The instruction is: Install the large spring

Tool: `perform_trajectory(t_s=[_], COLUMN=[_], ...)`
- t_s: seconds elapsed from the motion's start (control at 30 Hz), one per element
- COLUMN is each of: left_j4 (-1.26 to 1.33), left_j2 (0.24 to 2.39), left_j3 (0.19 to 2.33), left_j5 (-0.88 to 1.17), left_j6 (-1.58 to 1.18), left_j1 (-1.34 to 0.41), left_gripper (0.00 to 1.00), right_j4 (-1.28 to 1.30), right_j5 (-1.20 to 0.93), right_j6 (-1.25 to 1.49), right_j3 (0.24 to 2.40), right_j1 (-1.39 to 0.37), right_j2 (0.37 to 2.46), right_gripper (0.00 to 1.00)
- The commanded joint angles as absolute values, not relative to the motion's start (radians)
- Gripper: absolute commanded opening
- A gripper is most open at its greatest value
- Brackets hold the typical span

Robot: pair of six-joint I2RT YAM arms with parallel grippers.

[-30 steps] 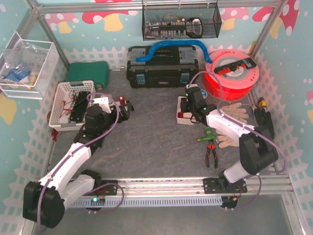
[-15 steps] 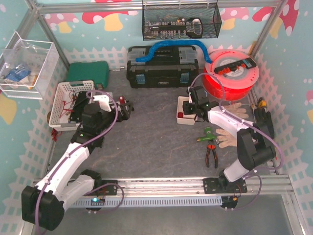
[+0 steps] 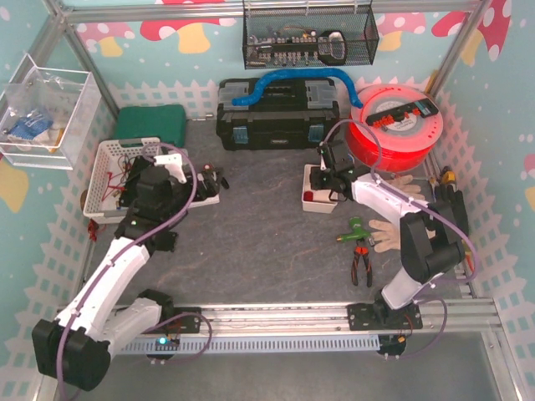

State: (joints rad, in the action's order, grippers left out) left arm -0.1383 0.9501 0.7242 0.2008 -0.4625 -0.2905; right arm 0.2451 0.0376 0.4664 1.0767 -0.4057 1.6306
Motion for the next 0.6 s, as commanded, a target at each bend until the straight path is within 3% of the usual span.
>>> perform_trajectory(t_s=[0.0,0.57], left_j4=[-0.308,-0.491], left_j2=[0.927,1.085], left_j3=[0.860,1.114], left_j5=[0.184,0.273], left_j6=[-0.585,-0.640], left_j1=[-0.293,-0.293], left_gripper=[0.99,0.99], right_j4=[0.371,0.569], right_j5=[0.091,-0.120], right_j6=[0.524,0.503], right_j3=[1.153,1.287], right_j1=[-0.400,-0.399], right_j2=[1.620,1.795], right_gripper=[0.44,0.42])
